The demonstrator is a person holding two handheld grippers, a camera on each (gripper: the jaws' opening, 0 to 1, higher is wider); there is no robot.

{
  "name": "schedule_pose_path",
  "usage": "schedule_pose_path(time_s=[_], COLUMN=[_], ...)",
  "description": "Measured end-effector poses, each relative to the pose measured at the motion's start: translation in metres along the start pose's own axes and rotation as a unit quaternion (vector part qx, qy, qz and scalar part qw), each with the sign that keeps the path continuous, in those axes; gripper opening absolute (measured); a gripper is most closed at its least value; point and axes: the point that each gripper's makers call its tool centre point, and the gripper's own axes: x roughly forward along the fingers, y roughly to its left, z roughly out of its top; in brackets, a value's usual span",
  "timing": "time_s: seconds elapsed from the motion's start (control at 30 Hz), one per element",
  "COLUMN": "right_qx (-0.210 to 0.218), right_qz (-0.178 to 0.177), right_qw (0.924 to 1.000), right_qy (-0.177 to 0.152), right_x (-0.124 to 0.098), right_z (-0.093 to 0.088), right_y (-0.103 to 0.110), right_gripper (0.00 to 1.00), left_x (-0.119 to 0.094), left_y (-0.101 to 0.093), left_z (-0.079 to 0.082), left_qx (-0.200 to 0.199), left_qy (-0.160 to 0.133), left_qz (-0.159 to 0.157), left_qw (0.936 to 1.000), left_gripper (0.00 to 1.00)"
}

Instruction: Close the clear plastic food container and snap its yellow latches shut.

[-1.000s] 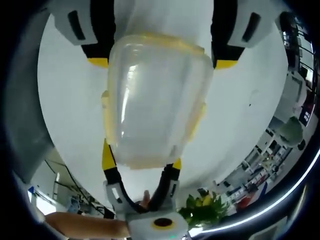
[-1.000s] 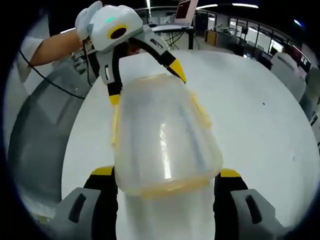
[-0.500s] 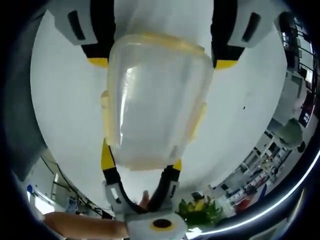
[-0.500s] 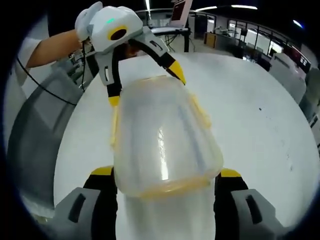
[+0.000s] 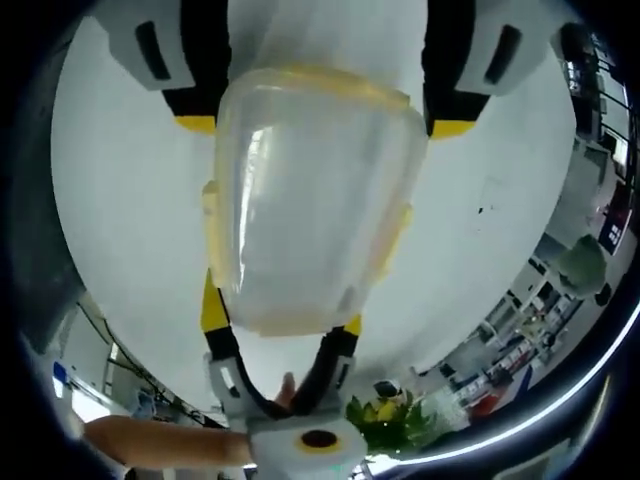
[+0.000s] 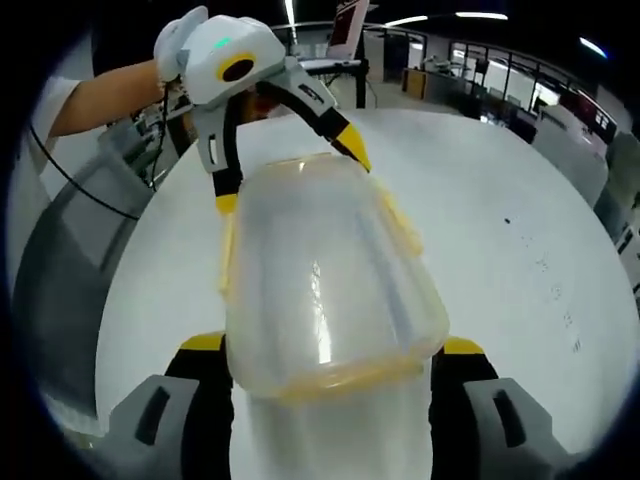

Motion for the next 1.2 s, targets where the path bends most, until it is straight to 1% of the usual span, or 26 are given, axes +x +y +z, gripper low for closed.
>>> schedule_pose_path(time_s=[0.17, 0.53, 0.97, 1.03, 1.07, 1.13, 1.17, 1.2], right_qx=[0.004, 0.014, 0.016, 0.016, 0.016, 0.016, 0.016, 0.015], right_qz=[-0.002, -0.005, -0.007, -0.008, -0.009, -0.012, -0.013, -0.014], right_qw=[1.0, 0.9998, 0.9997, 0.9997, 0.9997, 0.9997, 0.9997, 0.9997], right_qy=[-0.003, -0.014, -0.014, -0.014, -0.014, -0.014, -0.014, -0.014], right_x=[0.001, 0.001, 0.002, 0.002, 0.002, 0.003, 0.003, 0.003], right_z=[0.001, 0.003, 0.003, 0.003, 0.003, 0.003, 0.003, 0.003], right_y=[-0.006, -0.017, -0.018, -0.019, -0.019, -0.019, -0.019, -0.019], right_gripper=[0.79, 0.8, 0.8, 0.81, 0.81, 0.81, 0.81, 0.81], left_x=[0.003, 0.009, 0.012, 0.014, 0.016, 0.019, 0.02, 0.02], left_y=[0.008, 0.017, 0.02, 0.019, 0.019, 0.021, 0.021, 0.019], left_z=[0.003, 0.006, 0.005, 0.004, 0.002, -0.004, -0.005, -0.004], left_qx=[0.001, 0.002, 0.003, 0.005, 0.012, 0.047, 0.05, 0.039], left_qy=[-0.002, -0.007, -0.006, -0.003, 0.005, 0.028, 0.031, 0.028], left_qz=[-0.002, -0.006, -0.01, -0.008, -0.003, 0.004, 0.006, 0.003], left_qw=[1.0, 1.0, 0.9999, 1.0, 0.9999, 0.9985, 0.9982, 0.9988], left_gripper=[0.77, 0.78, 0.8, 0.81, 0.82, 0.84, 0.84, 0.85])
